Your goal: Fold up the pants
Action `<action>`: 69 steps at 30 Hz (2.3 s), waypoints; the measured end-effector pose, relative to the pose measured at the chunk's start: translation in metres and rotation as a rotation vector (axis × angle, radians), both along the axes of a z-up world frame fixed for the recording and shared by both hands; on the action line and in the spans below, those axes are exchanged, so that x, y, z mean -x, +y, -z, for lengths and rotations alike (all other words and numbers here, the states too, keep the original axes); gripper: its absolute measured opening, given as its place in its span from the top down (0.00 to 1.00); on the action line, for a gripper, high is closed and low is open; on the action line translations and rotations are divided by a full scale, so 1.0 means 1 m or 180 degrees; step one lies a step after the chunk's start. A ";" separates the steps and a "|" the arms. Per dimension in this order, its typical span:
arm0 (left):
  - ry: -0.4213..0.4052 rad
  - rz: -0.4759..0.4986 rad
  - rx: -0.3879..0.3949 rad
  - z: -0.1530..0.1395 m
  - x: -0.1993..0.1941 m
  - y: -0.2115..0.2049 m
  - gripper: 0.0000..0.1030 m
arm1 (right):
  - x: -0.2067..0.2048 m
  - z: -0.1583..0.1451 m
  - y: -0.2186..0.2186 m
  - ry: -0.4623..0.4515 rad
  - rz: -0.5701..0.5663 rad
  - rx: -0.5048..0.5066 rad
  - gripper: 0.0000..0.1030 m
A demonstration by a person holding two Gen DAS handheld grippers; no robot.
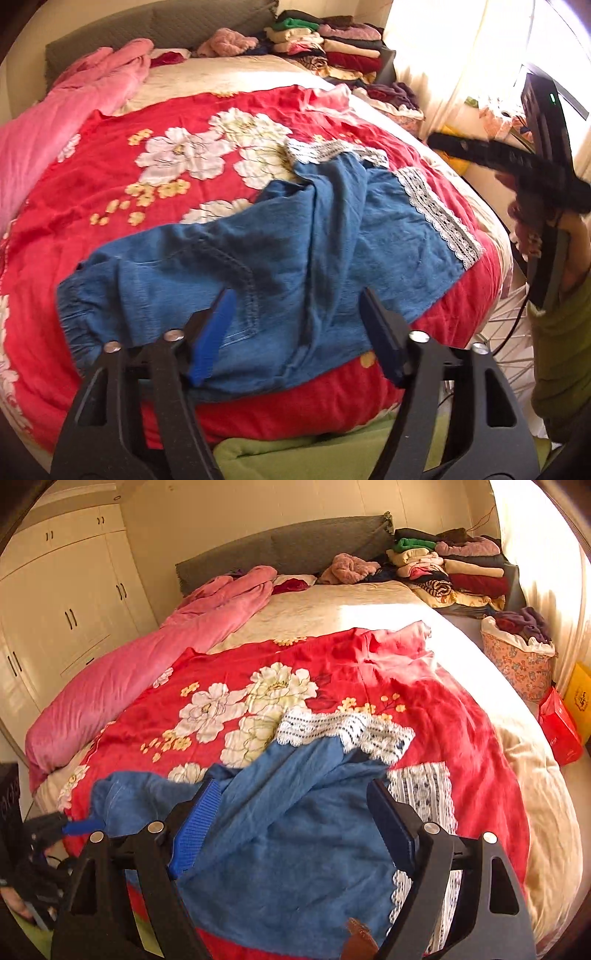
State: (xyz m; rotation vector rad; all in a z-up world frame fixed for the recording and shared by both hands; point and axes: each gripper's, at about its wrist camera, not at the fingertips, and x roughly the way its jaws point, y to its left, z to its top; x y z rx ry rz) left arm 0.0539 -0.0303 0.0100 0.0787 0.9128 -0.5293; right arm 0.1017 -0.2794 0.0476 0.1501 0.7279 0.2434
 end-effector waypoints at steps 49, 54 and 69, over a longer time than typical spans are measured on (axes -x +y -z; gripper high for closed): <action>-0.0109 0.0509 -0.0213 0.035 -0.024 -0.043 1.00 | 0.026 0.022 -0.095 0.0375 0.0462 -0.0400 0.91; -0.0121 0.0639 -0.0302 0.040 -0.002 -0.042 1.00 | 0.071 0.051 -0.105 0.0559 0.0443 -0.0532 0.91; 0.0051 0.0671 -0.0628 0.063 0.011 -0.055 0.98 | 0.097 0.097 -0.116 0.0638 0.0613 -0.0617 0.90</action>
